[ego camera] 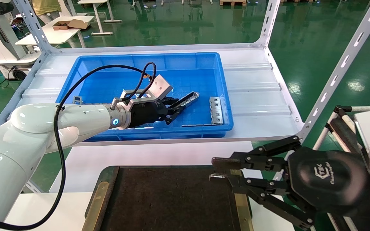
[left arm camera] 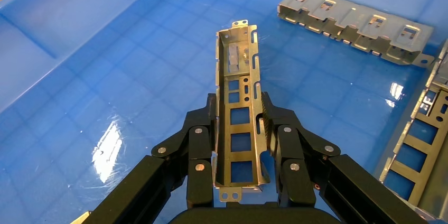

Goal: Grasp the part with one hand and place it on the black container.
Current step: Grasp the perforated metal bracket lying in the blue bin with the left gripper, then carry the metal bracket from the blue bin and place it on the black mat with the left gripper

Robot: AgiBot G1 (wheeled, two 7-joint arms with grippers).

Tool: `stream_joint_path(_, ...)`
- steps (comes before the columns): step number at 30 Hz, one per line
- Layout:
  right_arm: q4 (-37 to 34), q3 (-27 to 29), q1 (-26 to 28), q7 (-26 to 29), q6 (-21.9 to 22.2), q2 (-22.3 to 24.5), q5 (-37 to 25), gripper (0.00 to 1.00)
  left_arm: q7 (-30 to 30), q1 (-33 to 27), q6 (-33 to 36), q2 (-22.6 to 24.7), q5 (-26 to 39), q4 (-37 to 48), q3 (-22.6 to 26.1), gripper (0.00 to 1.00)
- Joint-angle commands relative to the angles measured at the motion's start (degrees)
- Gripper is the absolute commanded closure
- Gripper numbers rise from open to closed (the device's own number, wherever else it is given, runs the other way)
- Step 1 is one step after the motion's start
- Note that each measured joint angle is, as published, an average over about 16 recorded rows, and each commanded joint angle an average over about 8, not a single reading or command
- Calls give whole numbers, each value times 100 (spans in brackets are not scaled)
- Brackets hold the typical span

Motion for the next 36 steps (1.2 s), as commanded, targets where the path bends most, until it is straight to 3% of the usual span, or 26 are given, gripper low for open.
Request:
stream_joint_path(1, 0, -1, 0, 0, 0, 0, 1, 100, -30, 3, -29, -2, -36, -10, 55, 100)
stream_joint_path(12, 0, -5, 1, -3, 2, 2, 3, 100, -159, -51, -79, -24, -292, -27, 268, 100)
stream_joint_path(17, 0, -7, 2, -4, 3, 3, 5, 100, -202, -256, 202, -113, -537, -26, 228, 100)
stream_joint_path(20, 0, -8, 2, -4, 4, 3, 6, 100, -160, -385, 687, -256, -717, -52, 151, 100)
stream_joint_path(29, 0, -11, 2, -6, 5, 5, 8, 100, 330, -494, 3152, -1048, -1409, -302, -174, 100)
stream_joint_path(36, 0, -14, 3, -7, 6, 6, 10, 100, 449, -400, 4170, -1474, -1625, -514, -248, 100)
